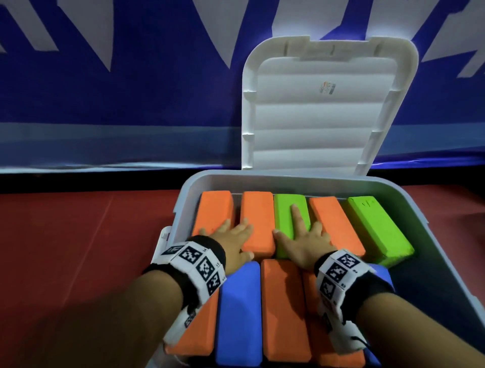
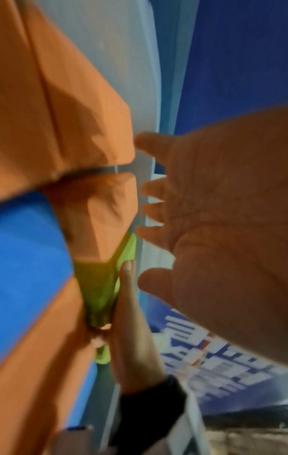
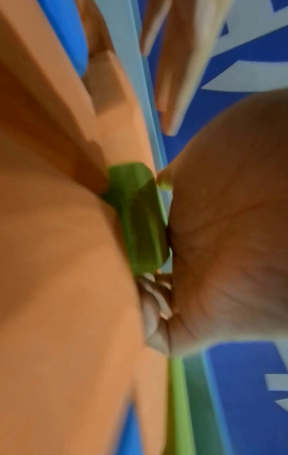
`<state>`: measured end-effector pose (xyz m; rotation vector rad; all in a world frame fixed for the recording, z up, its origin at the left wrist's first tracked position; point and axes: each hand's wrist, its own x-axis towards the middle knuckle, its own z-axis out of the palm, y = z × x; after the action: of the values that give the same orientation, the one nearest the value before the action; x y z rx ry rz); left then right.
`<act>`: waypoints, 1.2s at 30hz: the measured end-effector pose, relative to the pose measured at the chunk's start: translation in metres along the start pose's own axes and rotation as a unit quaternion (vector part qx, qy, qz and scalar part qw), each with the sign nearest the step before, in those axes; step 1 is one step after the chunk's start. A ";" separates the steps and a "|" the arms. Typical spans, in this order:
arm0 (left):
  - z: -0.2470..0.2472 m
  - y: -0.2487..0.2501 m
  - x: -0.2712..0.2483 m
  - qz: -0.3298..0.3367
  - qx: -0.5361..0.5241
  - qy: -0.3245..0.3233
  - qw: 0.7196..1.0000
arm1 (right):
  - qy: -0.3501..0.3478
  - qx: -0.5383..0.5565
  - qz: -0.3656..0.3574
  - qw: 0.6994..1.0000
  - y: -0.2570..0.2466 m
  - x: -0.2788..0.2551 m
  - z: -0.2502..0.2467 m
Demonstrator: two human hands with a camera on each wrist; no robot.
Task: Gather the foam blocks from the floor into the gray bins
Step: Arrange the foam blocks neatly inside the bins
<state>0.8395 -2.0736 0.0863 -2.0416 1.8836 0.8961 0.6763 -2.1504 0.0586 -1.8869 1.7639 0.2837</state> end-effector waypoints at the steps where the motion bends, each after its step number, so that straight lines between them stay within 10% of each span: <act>1: 0.002 -0.003 0.005 0.000 0.008 -0.004 1.000 | -0.015 0.004 -0.003 1.000 -0.002 0.004 0.004; 8: 0.024 0.001 0.013 -0.004 0.029 0.016 0.999 | -0.098 0.064 0.010 0.993 0.006 0.012 -0.009; 17: 0.034 0.004 0.017 -0.018 0.057 0.008 0.998 | 0.077 -0.101 -0.030 0.991 0.037 0.007 -0.051; 29: 0.035 -0.001 0.022 0.007 0.068 -0.014 0.998 | 0.105 -0.043 0.026 0.993 0.048 0.036 -0.043; 36: 0.032 0.002 0.022 0.003 0.067 -0.021 0.998 | -0.086 -0.036 0.025 0.995 0.067 0.022 -0.041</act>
<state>0.8280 -2.0748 0.0486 -1.9244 1.8754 0.7859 0.6057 -2.1900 0.0661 -1.8121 1.7064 0.5188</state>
